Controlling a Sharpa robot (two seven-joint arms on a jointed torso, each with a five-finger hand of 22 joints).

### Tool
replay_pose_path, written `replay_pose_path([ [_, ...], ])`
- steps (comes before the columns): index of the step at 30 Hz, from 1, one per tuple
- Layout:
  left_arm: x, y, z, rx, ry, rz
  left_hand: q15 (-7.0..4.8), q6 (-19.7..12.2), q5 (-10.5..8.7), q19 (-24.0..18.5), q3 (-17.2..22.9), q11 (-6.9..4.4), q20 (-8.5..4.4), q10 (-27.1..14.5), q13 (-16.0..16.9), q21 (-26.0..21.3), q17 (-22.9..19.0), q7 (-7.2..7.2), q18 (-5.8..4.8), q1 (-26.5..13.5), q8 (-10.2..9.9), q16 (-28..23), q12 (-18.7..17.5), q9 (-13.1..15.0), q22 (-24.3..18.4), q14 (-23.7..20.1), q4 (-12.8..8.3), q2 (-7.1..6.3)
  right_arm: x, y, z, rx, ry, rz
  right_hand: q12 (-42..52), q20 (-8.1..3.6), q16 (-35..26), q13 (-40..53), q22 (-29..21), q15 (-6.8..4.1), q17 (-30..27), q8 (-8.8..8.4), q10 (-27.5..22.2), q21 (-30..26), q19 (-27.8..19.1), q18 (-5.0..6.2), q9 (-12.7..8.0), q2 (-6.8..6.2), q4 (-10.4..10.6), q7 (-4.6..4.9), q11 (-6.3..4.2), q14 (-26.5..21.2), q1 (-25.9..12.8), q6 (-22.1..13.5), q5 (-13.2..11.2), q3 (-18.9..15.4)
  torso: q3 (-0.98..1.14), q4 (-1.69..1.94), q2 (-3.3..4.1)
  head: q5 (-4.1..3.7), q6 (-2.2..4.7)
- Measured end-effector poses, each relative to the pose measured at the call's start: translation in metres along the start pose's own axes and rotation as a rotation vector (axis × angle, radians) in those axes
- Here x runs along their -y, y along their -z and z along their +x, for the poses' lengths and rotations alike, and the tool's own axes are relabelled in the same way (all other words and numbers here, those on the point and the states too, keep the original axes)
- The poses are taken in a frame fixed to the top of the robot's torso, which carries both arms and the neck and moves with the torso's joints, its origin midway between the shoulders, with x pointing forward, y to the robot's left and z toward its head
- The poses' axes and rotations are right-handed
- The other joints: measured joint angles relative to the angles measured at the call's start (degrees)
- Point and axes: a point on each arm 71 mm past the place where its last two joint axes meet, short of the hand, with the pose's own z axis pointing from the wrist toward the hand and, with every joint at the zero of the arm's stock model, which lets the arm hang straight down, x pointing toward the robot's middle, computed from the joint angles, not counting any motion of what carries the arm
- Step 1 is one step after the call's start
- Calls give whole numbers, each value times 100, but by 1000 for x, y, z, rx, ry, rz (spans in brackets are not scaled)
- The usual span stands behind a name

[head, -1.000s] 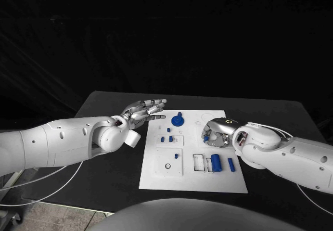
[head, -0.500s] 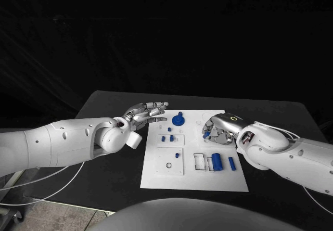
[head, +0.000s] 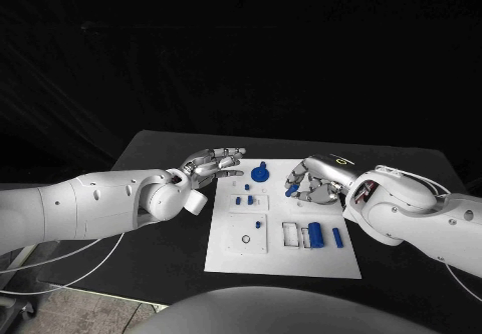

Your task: Assemble the parts on the task board

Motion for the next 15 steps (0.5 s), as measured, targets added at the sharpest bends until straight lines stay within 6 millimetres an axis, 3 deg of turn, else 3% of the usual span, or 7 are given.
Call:
replay_pose_path([
  [8,-1,0,1,-4,2,-1,0,0,0,21,0,21,-21,21,4,0,0,0,1,0,0,0,3,0,0,0,0,0,-42,-12,32,-118,-74,-79,-33,-20,0,-20,-1,0,59,-25,44,0,20,0,4,8,-17,17,43,0,8,-20,23,4,-3,3,0,94,0],
  [15,-1,1,2,-8,5,0,0,-1,0,21,0,21,-21,21,4,0,5,-1,0,0,0,22,3,0,0,0,0,0,-67,-29,60,-167,-33,-147,-41,-20,0,-19,-1,-13,68,-46,63,0,20,0,89,8,-33,17,61,13,9,-36,23,19,-3,11,8,154,0],
])
